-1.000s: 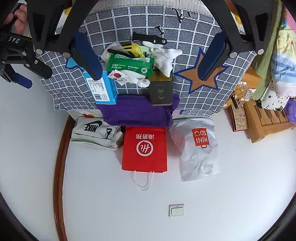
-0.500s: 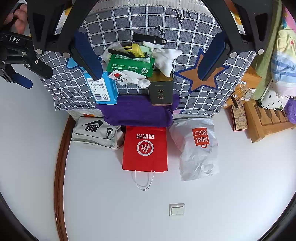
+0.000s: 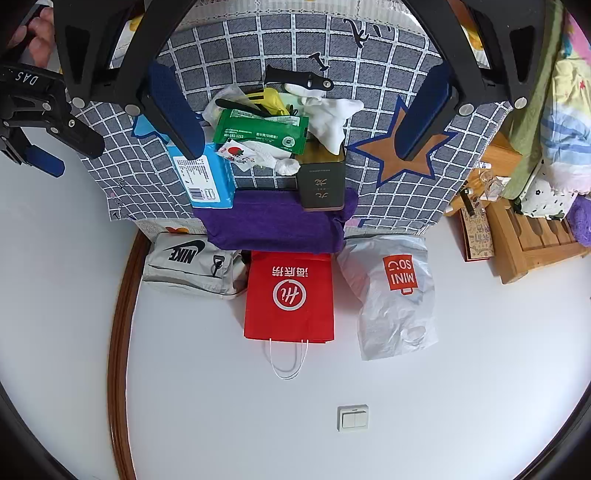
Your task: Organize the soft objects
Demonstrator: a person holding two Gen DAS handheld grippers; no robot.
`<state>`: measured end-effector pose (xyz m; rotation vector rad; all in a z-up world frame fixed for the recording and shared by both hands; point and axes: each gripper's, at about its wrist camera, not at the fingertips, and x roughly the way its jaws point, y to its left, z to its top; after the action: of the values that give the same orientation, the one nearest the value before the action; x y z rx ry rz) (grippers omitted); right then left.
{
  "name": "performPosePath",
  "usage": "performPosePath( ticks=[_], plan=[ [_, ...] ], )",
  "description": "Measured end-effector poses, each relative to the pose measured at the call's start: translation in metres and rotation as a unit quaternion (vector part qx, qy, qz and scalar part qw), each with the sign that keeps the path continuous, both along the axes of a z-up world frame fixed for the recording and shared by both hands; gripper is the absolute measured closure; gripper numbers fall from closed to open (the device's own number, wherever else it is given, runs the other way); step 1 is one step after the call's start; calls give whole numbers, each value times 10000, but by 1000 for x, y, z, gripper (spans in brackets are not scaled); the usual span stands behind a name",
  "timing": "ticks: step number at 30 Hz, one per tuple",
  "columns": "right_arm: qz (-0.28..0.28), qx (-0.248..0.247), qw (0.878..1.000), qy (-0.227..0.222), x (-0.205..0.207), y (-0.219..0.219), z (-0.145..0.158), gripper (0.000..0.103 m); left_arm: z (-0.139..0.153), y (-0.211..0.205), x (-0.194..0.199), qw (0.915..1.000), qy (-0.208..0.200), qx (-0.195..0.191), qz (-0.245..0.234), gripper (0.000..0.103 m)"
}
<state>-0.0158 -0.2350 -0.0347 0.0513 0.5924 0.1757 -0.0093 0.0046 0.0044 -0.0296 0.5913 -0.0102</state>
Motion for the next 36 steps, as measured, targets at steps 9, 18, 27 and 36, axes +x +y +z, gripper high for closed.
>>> performPosePath(
  ticks=[9,18,27,36],
  plan=[
    [12,36,10000,-2,-1,-1,-2,0,1,0,-3,10000,-1,-15,-11,0],
    [77,77,9999,-41,7,-3,-8,0,-2,6,9,10000,86,-19,41,0],
    [297,167,9993,168,33,6,-37,0,-45,42,42,9967,657,-115,469,0],
    [798,78,9960,397,81,28,-62,9,-92,69,68,9920,1054,-249,653,0]
  ],
)
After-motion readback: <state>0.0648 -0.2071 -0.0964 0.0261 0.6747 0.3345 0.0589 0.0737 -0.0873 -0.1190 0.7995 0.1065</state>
